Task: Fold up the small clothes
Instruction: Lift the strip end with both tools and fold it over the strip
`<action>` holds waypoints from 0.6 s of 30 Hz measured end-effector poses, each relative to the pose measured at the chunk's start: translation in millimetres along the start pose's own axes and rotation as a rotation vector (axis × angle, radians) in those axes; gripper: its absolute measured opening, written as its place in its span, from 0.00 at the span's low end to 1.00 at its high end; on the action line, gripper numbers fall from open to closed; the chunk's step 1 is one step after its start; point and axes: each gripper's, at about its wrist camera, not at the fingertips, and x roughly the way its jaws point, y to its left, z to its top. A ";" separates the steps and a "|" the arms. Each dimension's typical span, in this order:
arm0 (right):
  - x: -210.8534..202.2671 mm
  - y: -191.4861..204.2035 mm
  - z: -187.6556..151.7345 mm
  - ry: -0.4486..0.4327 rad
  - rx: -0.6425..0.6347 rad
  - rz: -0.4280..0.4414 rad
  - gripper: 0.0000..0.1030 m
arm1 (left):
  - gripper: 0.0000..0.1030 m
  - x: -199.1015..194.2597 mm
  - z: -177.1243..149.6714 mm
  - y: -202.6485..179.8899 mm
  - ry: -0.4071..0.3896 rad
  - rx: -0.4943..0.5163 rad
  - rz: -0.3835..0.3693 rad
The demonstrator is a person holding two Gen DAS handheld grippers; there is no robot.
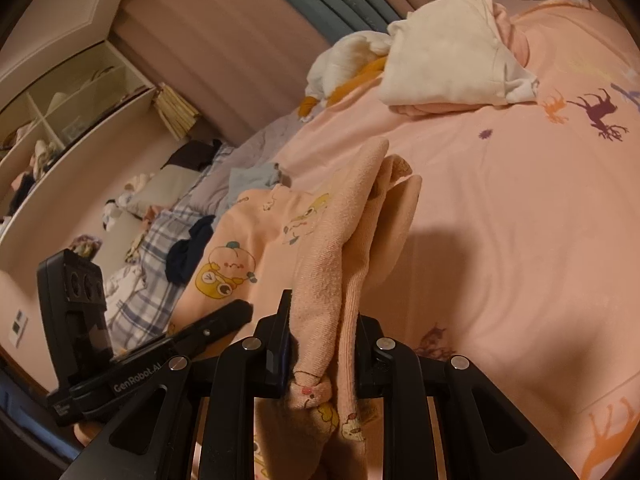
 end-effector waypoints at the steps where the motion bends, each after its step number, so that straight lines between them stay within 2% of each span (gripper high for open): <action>1: 0.9 1.5 -0.3 -0.002 0.000 0.003 0.21 | 0.24 -1.7 -0.3 1.5 -0.002 0.001 0.003; 10: 11.8 31.0 -1.2 0.005 -0.065 0.006 0.21 | 0.24 -28.4 -4.7 22.1 -0.041 -0.001 0.022; 18: 25.0 63.2 -1.7 0.024 -0.136 -0.013 0.21 | 0.24 -45.6 -5.3 53.0 -0.040 -0.059 0.004</action>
